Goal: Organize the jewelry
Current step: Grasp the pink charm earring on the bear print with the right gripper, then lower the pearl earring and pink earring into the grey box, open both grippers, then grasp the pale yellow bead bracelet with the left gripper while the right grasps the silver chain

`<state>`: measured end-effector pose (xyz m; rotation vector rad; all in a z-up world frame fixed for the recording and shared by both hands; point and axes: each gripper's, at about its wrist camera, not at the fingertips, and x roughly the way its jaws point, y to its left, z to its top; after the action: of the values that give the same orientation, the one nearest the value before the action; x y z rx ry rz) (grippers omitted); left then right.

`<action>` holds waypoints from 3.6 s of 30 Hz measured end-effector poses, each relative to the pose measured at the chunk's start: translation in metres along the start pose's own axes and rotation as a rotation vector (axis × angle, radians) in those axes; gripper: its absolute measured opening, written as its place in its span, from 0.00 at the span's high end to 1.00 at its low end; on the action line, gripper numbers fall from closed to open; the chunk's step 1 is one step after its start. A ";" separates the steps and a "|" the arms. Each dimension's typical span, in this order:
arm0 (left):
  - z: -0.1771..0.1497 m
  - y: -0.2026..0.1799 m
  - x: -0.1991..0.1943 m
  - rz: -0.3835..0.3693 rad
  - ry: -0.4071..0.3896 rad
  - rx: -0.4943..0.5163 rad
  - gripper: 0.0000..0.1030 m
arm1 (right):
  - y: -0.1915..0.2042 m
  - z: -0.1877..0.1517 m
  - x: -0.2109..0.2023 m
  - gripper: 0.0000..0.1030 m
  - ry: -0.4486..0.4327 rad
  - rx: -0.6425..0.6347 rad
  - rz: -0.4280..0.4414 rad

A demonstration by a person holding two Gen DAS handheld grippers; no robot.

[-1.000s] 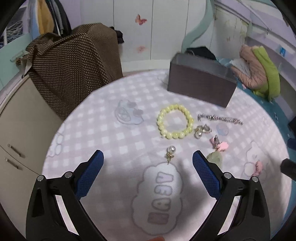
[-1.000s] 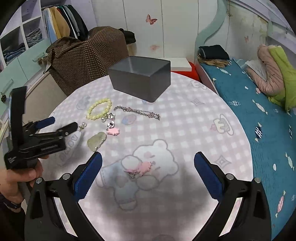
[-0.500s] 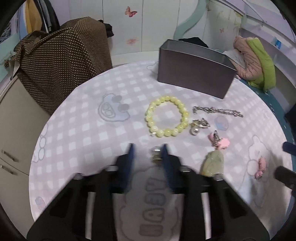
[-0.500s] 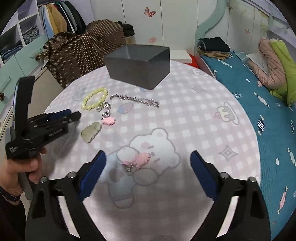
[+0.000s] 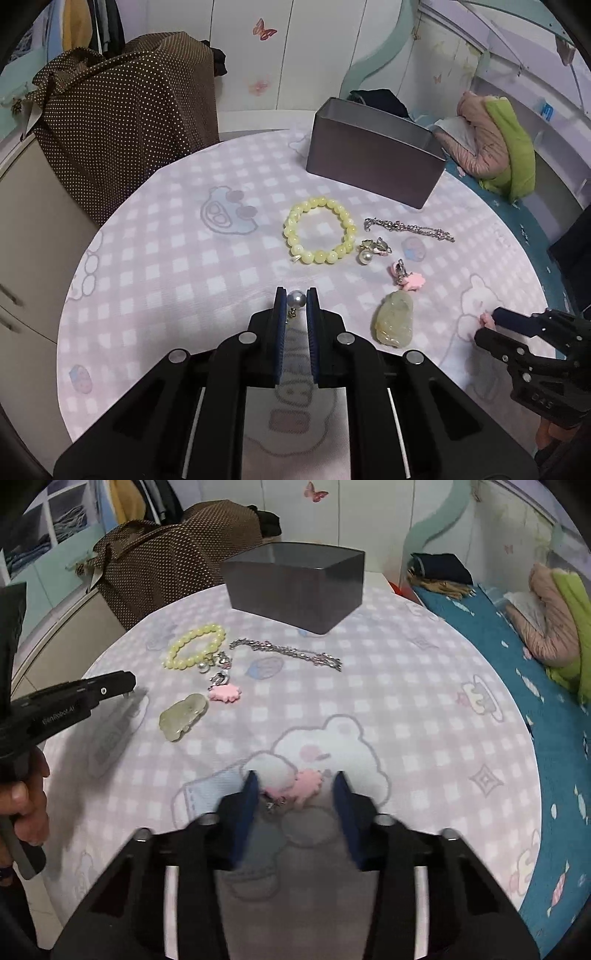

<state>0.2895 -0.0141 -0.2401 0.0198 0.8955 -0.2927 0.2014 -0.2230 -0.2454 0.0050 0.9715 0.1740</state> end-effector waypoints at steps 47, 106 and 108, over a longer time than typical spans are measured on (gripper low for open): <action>0.204 -0.038 -0.015 -0.175 -0.162 0.057 0.90 | -0.025 0.209 -0.044 0.78 -0.253 -0.043 0.162; 0.156 -0.025 -0.094 0.073 -0.318 0.009 0.05 | -0.051 0.180 -0.076 0.08 -0.312 0.089 0.144; 0.150 -0.027 -0.101 0.076 -0.328 0.011 0.05 | -0.047 0.174 -0.085 0.08 -0.332 0.080 0.142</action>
<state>0.3376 -0.0357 -0.0653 0.0152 0.5660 -0.2220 0.3041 -0.2688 -0.0816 0.1712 0.6464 0.2559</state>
